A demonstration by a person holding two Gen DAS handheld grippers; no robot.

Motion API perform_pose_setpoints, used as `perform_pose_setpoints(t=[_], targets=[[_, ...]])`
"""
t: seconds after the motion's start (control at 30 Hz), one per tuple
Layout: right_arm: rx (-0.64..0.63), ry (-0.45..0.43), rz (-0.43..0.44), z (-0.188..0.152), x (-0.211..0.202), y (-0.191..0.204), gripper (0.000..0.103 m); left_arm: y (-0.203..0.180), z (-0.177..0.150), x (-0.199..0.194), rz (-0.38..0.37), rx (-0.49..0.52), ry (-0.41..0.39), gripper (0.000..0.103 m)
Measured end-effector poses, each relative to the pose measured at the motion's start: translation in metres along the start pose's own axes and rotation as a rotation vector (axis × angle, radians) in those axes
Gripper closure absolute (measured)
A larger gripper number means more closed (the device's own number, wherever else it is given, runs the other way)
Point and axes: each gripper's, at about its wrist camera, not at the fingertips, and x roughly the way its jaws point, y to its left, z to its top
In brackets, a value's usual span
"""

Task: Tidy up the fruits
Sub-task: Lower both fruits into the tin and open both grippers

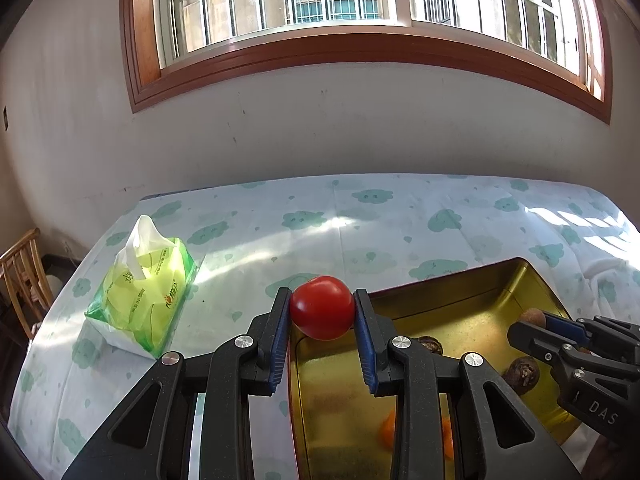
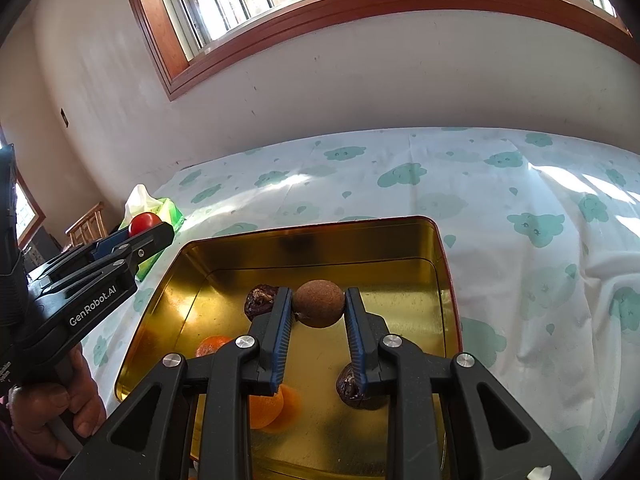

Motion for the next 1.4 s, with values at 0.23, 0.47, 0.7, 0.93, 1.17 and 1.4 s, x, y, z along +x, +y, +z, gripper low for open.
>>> perform_pose_setpoints(t=[0.23,0.47,0.7,0.93,1.17,1.4], targets=[[0.0,0.004,0.0,0.001,0.005,-0.001,0.079,-0.001,0.0,0.005,0.001,0.003,0.011,0.072],[-0.002,0.008,-0.001,0.001,0.01,-0.004,0.079,-0.002,0.0,0.008,0.002,0.002,0.017,0.072],[-0.003,0.011,0.001,0.002,0.012,-0.004,0.079,-0.005,-0.002,0.011,0.0,0.008,0.024,0.072],[-0.004,0.016,0.002,0.003,0.015,-0.004,0.079,-0.005,-0.002,0.016,-0.002,0.002,0.038,0.072],[-0.001,0.021,0.001,0.004,0.018,-0.005,0.079,-0.005,-0.002,0.019,0.001,0.0,0.05,0.072],[-0.002,0.024,0.002,0.004,0.02,-0.005,0.079,-0.004,-0.001,0.022,0.001,0.001,0.058,0.072]])
